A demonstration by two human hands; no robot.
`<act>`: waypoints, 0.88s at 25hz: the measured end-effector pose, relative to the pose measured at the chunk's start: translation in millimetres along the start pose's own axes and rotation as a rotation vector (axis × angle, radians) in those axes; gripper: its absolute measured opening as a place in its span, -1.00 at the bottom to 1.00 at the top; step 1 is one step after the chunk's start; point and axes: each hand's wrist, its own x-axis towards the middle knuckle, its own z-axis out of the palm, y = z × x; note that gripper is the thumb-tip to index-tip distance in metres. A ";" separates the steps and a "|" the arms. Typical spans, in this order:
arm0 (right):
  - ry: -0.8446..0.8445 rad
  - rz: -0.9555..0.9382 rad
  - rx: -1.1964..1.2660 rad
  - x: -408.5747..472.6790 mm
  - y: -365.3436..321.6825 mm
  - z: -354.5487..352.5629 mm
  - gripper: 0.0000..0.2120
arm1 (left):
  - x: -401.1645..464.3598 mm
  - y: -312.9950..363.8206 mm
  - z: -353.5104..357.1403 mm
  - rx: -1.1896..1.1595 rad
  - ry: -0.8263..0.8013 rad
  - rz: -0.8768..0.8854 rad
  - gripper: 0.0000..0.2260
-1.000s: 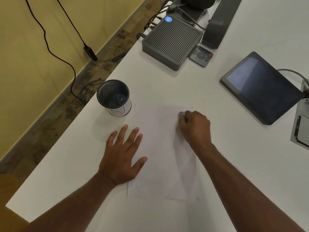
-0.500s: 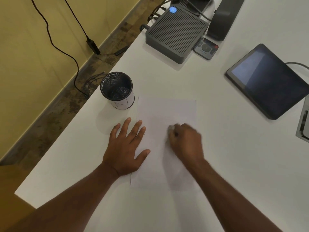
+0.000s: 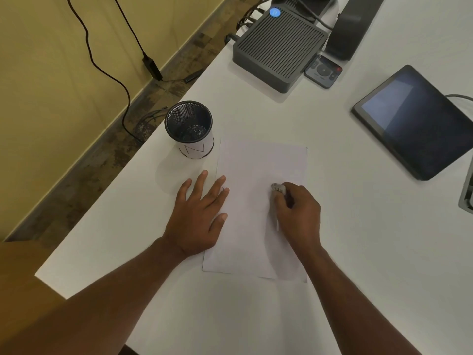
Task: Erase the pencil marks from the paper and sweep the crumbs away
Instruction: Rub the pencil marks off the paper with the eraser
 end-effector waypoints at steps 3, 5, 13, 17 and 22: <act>0.005 -0.061 -0.090 -1.4 -10.6 1.8 -0.69 | -2.4 15.6 2.5 0.068 -0.015 -0.077 -0.46; -0.092 -0.212 -0.176 -30.1 -21.6 17.8 -0.80 | -7.0 23.2 5.2 0.090 -0.028 -0.098 -0.40; -0.095 -0.285 -0.320 -23.2 -28.1 16.6 -0.80 | -7.5 26.2 4.2 0.131 -0.064 -0.106 -0.37; -0.162 -0.368 -0.340 -14.9 -18.1 12.5 -0.79 | -8.1 25.8 4.6 0.160 -0.078 -0.105 -0.38; -0.191 -0.403 -0.349 -31.7 -33.2 19.2 -0.83 | -6.9 26.8 3.0 0.158 -0.094 -0.113 -0.38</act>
